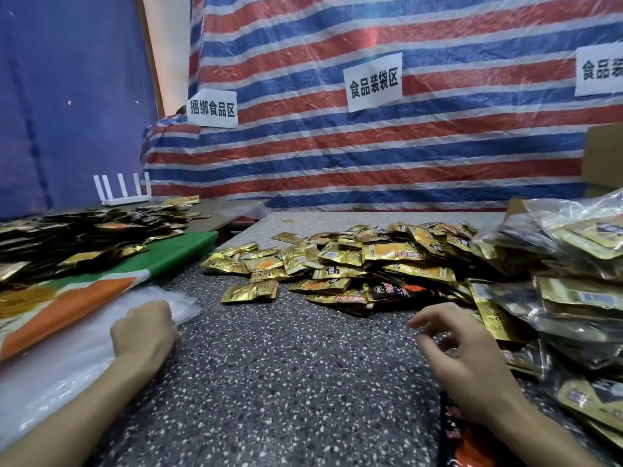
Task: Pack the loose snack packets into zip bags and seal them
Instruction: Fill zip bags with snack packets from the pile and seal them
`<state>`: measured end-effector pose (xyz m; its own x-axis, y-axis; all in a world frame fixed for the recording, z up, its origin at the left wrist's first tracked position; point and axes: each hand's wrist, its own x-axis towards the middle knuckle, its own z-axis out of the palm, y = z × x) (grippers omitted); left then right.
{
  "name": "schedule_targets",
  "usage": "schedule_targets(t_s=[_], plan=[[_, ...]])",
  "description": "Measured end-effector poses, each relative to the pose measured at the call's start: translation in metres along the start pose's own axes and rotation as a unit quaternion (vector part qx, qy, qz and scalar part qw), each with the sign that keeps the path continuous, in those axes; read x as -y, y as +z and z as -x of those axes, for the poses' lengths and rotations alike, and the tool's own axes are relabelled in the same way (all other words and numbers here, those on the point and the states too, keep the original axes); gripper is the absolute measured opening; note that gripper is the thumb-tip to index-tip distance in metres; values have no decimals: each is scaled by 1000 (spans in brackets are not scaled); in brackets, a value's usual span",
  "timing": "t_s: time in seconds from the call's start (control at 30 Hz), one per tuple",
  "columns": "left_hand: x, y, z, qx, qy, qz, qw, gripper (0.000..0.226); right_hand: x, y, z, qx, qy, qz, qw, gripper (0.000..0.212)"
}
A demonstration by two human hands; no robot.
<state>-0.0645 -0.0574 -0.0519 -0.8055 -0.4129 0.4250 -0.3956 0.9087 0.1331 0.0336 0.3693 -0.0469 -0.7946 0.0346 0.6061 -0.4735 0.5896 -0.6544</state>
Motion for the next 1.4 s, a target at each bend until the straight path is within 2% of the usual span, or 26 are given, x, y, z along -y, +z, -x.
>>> schedule_targets(t_s=[0.17, 0.23, 0.3, 0.37, 0.43, 0.5, 0.6, 0.67, 0.73, 0.8, 0.87, 0.93, 1.0, 1.07, 1.17, 1.3, 1.4], plan=[[-1, -23, -9, 118, -56, 144, 981, 49, 1, -1, 0, 0, 5, -7, 1000, 31], [-4, -34, -14, 103, -49, 160, 981, 48, 2, -1, 1, -2, 7, -9, 1000, 31], [-17, -49, -12, 45, -22, 164, 985, 43, 3, -2, 1, -7, 13, -11, 1000, 32], [-41, -67, -1, 20, 45, 250, 967, 39, 5, -2, 0, -11, 21, -13, 1000, 29], [-73, -85, 19, 44, 108, 393, 912, 23, 7, -4, 0, -8, 32, -18, 999, 25], [-105, -102, 43, 99, 140, 535, 827, 14, 9, -6, 0, -9, 42, -30, 999, 23], [-150, -120, 76, 181, 203, 663, 698, 30, 12, -7, -1, -32, 46, -60, 997, 23], [-176, -122, 91, 230, 234, 706, 628, 28, 13, -8, -2, -57, 48, -88, 993, 27], [-194, -119, 103, 277, 230, 742, 566, 20, 13, -10, -3, -81, 66, -104, 989, 45], [-204, -111, 114, 323, 209, 776, 499, 16, 12, -13, -5, -98, 105, -123, 982, 77], [-206, -102, 120, 358, 185, 798, 448, 18, 12, -19, -8, -107, 140, -186, 967, 89], [-202, -96, 124, 374, 172, 802, 433, 18, 12, -26, -12, -95, 150, -252, 951, 74], [-196, -90, 123, 383, 153, 804, 428, 17, 12, -32, -14, -77, 141, -275, 948, 35], [-192, -89, 120, 383, 148, 795, 447, 24, 14, -34, -13, -87, 132, -280, 947, 16], [-190, -88, 118, 368, 142, 775, 493, 26, 15, -34, -11, -113, 109, -273, 949, 14], [-190, -85, 119, 357, 149, 777, 496, 26, 18, -32, -9, -111, 98, -251, 957, 13], [-190, -84, 122, 333, 139, 776, 517, 39, 19, -28, -8, -190, 97, -202, 956, 24]])
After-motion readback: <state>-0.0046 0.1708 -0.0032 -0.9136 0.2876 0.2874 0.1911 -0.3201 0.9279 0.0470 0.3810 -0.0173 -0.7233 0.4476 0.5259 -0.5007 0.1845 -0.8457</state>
